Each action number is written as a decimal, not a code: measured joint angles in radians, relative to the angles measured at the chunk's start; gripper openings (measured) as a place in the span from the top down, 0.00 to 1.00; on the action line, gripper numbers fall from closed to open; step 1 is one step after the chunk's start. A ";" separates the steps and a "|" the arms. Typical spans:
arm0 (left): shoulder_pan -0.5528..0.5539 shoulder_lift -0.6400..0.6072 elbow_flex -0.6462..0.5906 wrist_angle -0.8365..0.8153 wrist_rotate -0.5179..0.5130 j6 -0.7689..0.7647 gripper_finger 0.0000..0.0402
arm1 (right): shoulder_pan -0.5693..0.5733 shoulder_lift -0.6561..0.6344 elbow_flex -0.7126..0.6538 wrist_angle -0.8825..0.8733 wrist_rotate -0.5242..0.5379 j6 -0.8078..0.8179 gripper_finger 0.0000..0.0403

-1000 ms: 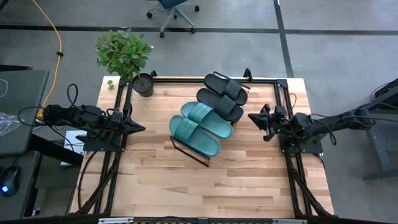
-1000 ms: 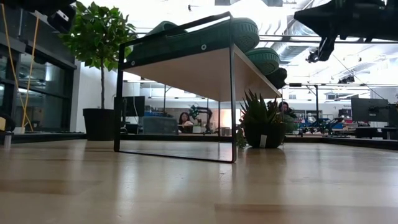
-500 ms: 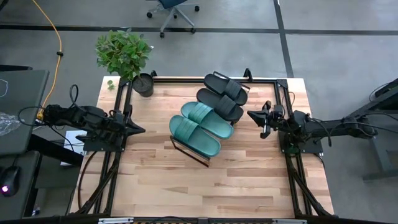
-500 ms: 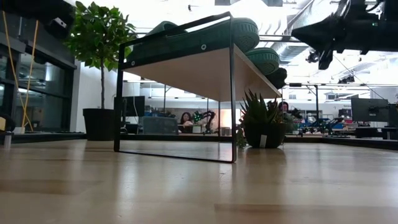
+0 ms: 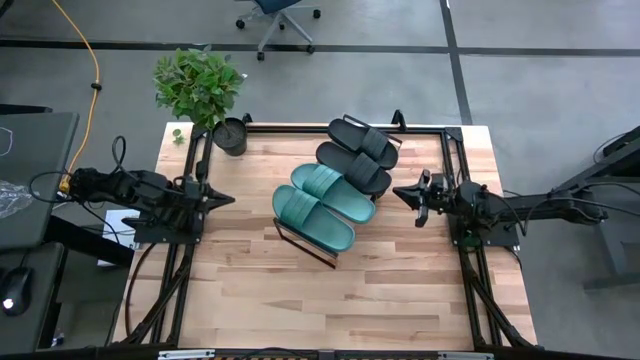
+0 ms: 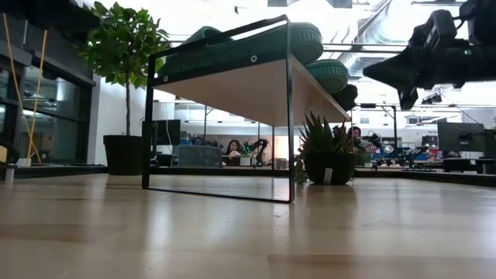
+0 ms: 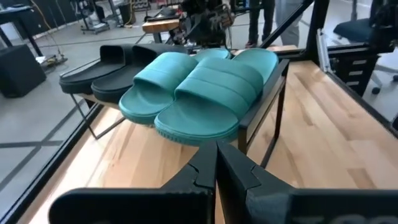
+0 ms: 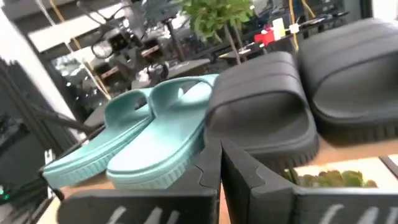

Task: Pick and place slides into the shelf
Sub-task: Return to Home Position

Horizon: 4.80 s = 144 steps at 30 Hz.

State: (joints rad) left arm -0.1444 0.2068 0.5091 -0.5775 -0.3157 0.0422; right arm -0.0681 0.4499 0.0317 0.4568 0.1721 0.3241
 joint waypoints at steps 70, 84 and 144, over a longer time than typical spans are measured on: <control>0.000 -0.177 -0.500 0.622 0.137 0.237 1.00 | 0.001 -0.002 -0.024 -0.359 -0.116 0.255 1.00; 0.000 -0.177 -0.500 0.621 0.140 0.267 1.00 | 0.001 0.001 -0.024 -0.372 -0.116 0.252 1.00; 0.000 -0.177 -0.499 0.622 0.140 0.267 1.00 | 0.001 0.001 -0.024 -0.371 -0.116 0.252 1.00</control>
State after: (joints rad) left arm -0.1448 0.0299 0.0097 0.0440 -0.1757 0.3096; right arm -0.0673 0.4507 0.0078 0.0856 0.0563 0.5766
